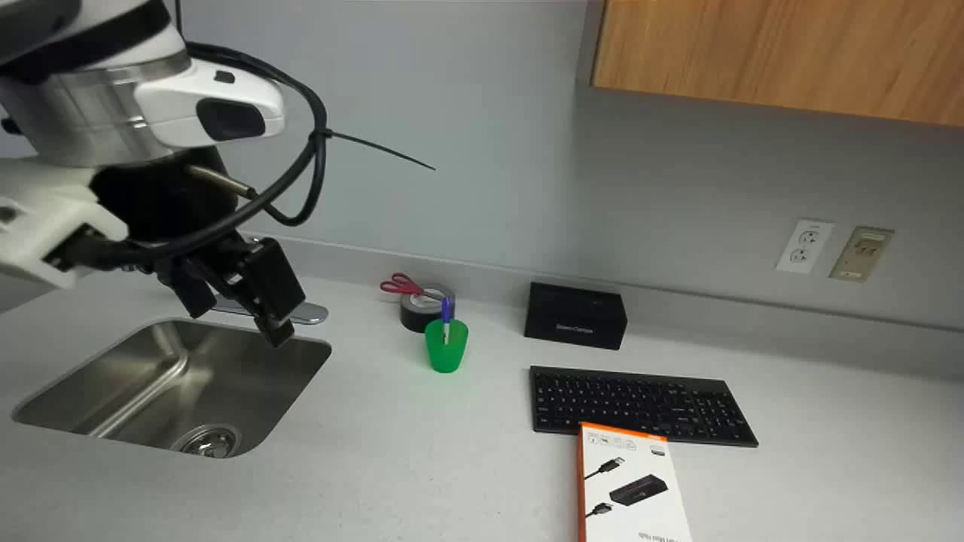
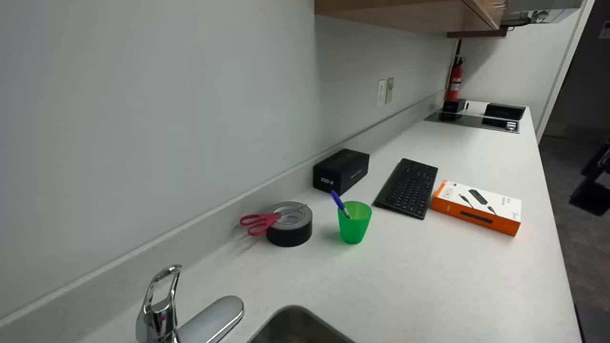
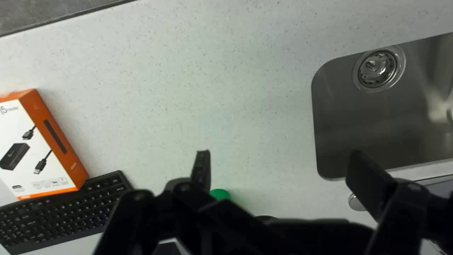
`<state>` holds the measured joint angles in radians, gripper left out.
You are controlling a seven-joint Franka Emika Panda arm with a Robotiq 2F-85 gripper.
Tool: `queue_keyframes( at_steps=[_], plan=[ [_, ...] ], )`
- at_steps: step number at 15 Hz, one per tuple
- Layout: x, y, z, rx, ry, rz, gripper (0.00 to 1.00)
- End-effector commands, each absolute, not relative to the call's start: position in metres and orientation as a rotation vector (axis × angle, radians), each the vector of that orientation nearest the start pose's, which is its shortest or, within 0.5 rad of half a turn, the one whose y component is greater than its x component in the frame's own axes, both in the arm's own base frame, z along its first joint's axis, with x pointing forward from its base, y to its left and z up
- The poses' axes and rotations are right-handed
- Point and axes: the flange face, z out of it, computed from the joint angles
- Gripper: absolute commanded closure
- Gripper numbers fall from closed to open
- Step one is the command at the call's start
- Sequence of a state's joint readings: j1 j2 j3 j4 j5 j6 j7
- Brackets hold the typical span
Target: Pick up the pen from the green cup and put it on the countertop.
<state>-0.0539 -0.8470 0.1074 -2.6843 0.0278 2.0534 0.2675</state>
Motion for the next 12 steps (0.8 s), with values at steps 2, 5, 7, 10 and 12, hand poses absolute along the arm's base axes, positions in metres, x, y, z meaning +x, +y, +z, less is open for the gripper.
queue_keyframes(
  at_steps=[2,5,7,10,12],
  plan=[
    [0.319,0.020,0.496,-3.122,0.395,-0.342,0.00],
    [0.319,0.020,0.496,-3.122,0.395,-0.342,0.00],
    [0.334,0.021,0.501,-3.127,0.406,-0.368,0.00],
    [0.383,0.023,0.495,-3.121,0.393,-0.352,0.00],
    [0.413,0.021,0.487,-3.110,0.420,-0.392,0.00]
  ],
)
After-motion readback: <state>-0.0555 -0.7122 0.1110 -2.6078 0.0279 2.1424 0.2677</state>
